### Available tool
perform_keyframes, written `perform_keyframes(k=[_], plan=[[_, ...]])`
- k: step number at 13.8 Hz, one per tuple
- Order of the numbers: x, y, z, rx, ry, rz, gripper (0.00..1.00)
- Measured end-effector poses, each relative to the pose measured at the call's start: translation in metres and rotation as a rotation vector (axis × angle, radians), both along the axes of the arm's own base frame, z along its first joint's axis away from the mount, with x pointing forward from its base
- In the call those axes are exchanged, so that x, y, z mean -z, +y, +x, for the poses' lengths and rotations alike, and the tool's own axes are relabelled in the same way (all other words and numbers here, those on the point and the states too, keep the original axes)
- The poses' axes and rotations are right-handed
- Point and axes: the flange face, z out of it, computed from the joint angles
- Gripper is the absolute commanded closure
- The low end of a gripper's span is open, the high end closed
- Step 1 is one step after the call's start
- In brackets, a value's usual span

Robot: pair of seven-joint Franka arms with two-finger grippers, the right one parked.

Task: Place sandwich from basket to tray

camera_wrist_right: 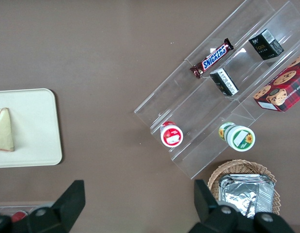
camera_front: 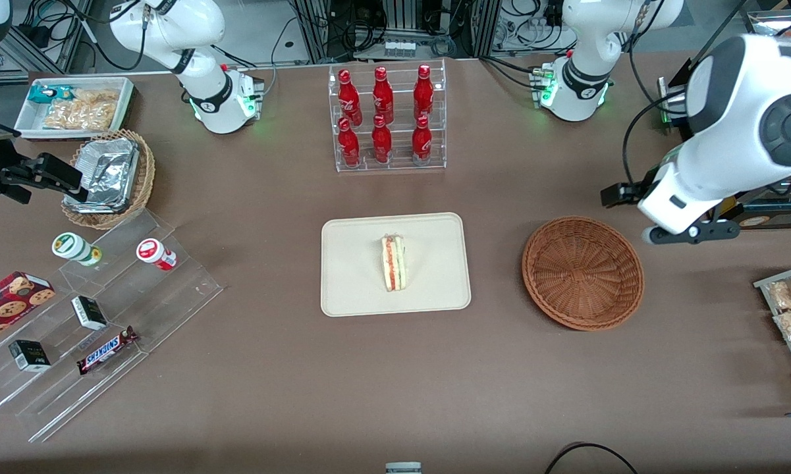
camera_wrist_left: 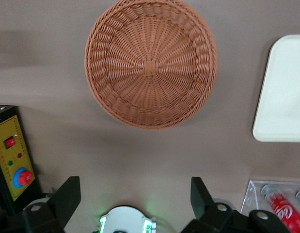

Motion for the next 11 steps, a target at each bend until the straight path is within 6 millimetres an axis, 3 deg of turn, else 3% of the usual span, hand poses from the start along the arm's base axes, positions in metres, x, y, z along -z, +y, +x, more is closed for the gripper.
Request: perform_keyframes(k=[6, 11], plan=[[-0.037, 0.032, -0.007, 0.069, -0.006, -0.030, 0.00], [-0.053, 0.061, -0.012, 0.055, -0.033, -0.038, 0.00]])
